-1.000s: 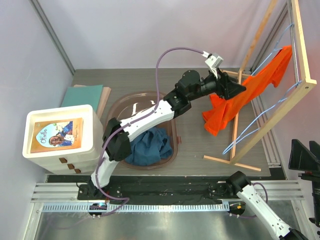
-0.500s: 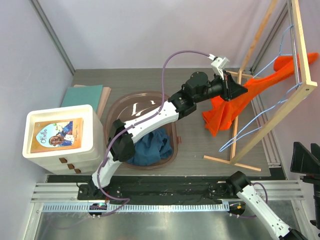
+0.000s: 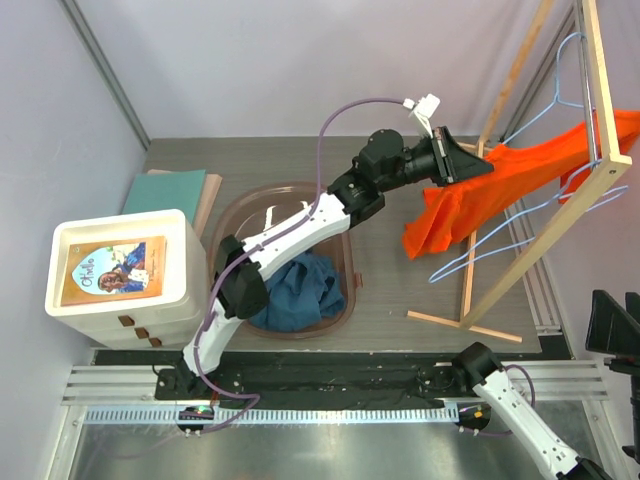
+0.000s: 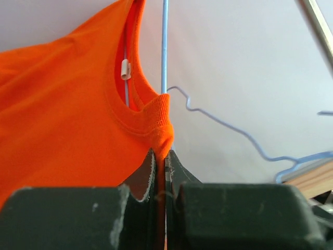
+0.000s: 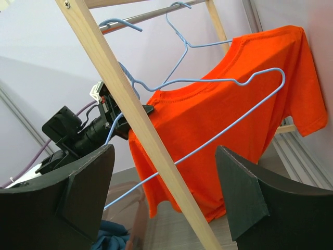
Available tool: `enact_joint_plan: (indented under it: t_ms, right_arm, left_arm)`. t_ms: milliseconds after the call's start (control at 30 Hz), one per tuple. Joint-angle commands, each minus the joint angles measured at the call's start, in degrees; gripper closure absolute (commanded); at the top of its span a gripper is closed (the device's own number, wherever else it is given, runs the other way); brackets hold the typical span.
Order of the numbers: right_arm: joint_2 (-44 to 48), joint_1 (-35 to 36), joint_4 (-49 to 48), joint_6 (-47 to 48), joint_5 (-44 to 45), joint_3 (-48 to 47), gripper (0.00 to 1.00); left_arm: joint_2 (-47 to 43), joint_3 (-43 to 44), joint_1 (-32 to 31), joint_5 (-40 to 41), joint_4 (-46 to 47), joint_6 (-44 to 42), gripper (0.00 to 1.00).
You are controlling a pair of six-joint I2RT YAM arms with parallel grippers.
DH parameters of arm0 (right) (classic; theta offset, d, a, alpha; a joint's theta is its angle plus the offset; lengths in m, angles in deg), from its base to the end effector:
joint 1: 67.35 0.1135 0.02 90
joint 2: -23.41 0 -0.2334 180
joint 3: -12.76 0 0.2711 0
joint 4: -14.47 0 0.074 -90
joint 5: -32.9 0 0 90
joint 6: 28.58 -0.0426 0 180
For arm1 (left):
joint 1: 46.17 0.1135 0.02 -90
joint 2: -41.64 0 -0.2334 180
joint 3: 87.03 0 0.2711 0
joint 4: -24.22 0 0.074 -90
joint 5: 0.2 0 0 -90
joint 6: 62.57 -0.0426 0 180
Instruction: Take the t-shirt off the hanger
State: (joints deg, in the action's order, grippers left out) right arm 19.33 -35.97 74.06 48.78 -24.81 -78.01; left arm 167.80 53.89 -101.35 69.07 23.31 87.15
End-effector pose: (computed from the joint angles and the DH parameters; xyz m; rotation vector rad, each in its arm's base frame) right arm -0.0729 -0.0711 0.4509 0.3253 1.1376 0.3683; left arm 0.2905 -0.4440 0.3983 0.3083 1.6055 -1.8696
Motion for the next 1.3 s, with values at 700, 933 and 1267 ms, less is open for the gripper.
enact_joint_plan:
  t_ms: [700,933,1267]
  right_arm:
    - [-1.72,0.35,1.53,-2.47,-1.97,-2.44,0.17]
    - [-5.24,0.35,3.29,-0.98,-9.07,-4.46,0.17]
    - [-15.6,0.0,3.55,3.94,-38.92,-6.84,0.17]
  left_arm:
    - [-2.83,-4.72,3.67,7.02,23.54,33.2,1.0]
    - [-18.73,-21.25,6.49,6.4,10.76,10.82,1.0]
    - [-39.65,-41.54,6.4,4.66,-3.26,-15.05,1.0]
